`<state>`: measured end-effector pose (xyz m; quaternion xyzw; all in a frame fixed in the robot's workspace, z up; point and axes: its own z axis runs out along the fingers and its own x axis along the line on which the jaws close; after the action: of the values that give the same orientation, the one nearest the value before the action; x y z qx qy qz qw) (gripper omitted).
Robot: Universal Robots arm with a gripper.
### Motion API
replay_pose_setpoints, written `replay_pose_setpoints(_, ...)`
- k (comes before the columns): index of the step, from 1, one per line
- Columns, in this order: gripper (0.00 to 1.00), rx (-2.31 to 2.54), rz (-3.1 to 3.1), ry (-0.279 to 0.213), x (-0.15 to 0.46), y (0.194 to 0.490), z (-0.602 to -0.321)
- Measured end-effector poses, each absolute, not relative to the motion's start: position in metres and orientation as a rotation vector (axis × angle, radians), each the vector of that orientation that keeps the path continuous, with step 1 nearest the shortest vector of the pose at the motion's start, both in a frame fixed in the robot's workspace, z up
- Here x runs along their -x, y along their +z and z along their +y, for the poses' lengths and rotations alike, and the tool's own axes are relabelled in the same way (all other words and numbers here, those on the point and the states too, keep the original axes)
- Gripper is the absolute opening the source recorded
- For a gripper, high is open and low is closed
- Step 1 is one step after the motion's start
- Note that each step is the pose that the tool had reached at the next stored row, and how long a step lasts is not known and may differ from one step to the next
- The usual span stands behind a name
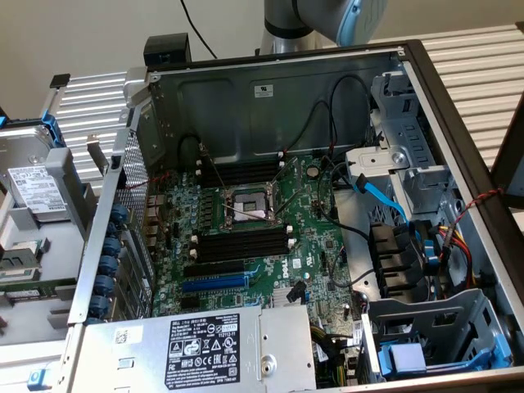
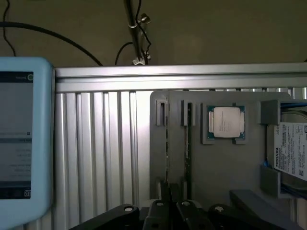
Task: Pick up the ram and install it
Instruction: 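Pick up the ram and move it above insertion slot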
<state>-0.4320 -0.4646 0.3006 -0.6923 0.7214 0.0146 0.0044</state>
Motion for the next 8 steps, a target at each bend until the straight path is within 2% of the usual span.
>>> replay_pose_setpoints(5,0.12,2.17,2.261,0.045,0.432,0.301,-0.465)
replay_pose_setpoints(8,0.12,2.171,2.262,0.046,0.428,0.312,-0.465)
